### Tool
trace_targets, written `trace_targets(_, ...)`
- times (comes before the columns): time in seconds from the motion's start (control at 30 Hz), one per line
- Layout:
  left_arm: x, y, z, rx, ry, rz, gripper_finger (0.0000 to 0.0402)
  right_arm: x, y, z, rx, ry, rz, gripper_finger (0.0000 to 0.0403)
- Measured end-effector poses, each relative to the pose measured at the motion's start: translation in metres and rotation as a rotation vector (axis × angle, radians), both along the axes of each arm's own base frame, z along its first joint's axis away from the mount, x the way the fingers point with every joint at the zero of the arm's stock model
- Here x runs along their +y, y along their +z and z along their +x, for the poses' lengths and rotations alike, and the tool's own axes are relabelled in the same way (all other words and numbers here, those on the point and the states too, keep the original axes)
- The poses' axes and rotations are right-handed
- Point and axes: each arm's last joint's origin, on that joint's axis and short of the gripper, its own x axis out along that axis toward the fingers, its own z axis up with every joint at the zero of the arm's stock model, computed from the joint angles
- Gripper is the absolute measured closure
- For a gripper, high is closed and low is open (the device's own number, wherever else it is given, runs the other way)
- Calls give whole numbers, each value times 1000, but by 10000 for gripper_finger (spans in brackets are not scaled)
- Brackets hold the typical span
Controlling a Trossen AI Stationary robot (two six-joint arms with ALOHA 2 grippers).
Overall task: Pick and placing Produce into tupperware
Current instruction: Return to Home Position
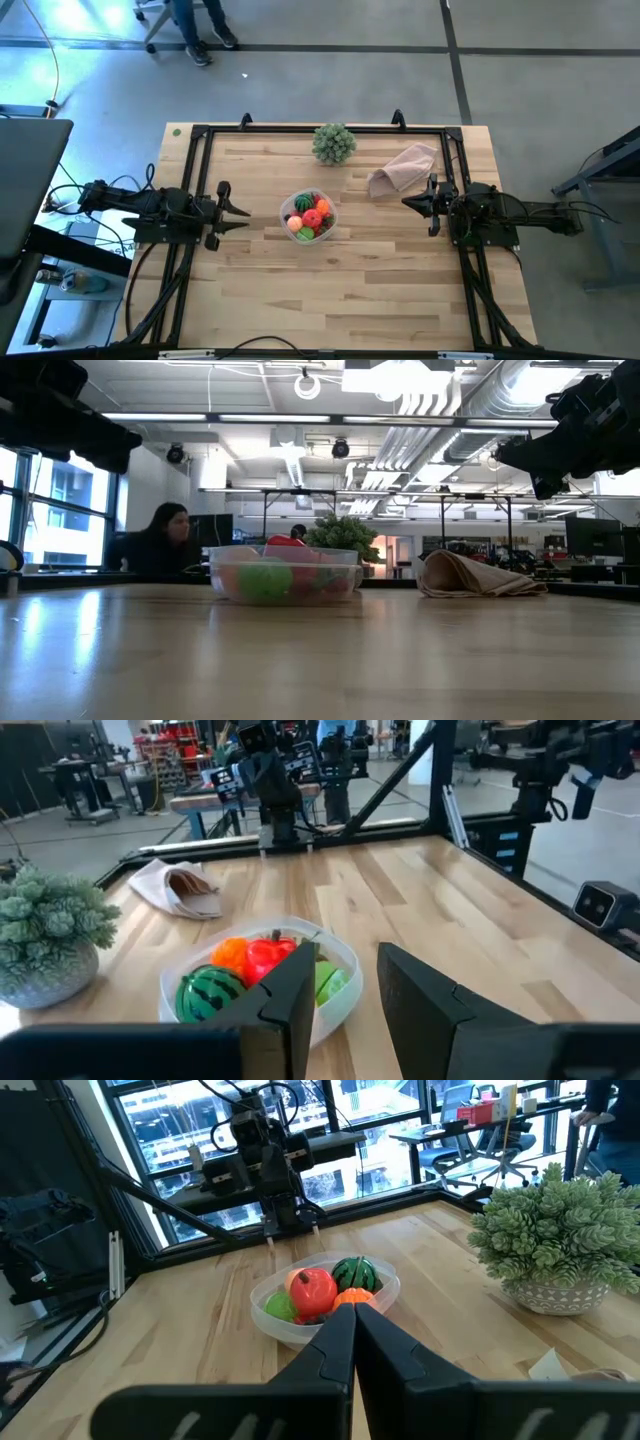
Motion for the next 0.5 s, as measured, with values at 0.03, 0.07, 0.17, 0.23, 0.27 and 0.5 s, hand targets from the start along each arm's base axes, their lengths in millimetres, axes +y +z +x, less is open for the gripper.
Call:
trace_targets(0.03,0,0,0,0,-1,3,300,0,0,0,0,0,0,402)
trace_targets(0.07,0,0,0,0,0,0,300,0,0,0,0,0,0,402)
trace_targets(0.17,0,0,0,0,0,-3,300,0,0,0,0,0,0,402)
trace_targets(0.23,0,0,0,0,0,-3,300,0,0,0,0,0,0,402)
trace_targets(0.27,0,0,0,0,0,-3,300,0,0,0,0,0,0,402)
trace_targets(0.5,0,0,0,0,0,-3,300,0,0,0,0,0,0,402)
